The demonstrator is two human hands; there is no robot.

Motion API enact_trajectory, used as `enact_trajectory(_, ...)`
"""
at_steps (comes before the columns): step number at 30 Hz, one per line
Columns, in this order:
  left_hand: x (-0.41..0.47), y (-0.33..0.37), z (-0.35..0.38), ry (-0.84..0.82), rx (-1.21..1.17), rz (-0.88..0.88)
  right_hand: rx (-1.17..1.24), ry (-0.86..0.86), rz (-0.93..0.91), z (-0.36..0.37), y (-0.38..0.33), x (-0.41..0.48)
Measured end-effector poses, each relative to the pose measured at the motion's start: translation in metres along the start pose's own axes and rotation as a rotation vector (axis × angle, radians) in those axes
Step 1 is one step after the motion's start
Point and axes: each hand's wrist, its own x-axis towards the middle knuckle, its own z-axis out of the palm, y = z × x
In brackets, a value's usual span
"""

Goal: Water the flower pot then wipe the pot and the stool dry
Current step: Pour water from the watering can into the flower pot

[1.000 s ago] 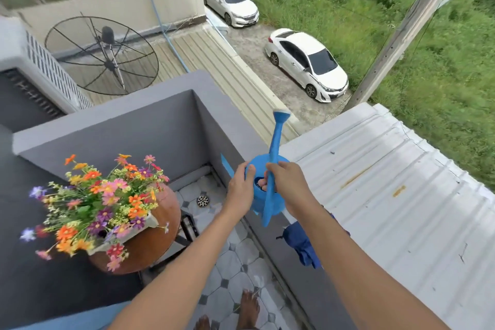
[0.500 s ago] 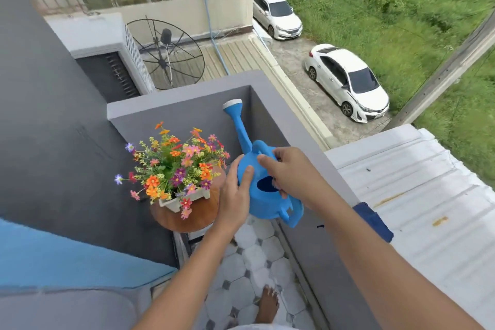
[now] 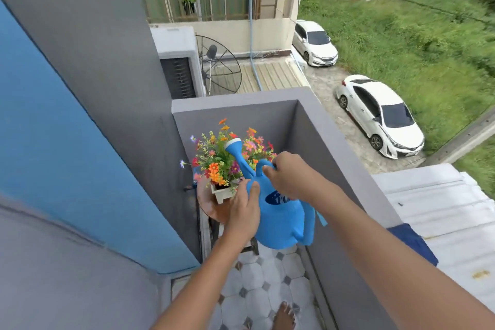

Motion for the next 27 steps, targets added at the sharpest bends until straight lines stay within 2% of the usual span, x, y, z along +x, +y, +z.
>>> enact_trajectory(7, 0.005, 0.003, -0.028, -0.041, 0.120, -0.022, -0.011, -0.016, -0.009, 0.000, -0.026, 0.003)
enact_trajectory(12, -0.001, 0.009, -0.034, -0.046, 0.073, -0.023, -0.036, -0.028, 0.010, -0.006, -0.041, 0.004)
enact_trajectory(27, -0.008, 0.031, 0.013, -0.225, 0.107, -0.001, -0.101, 0.012, 0.189, -0.034, -0.001, -0.017)
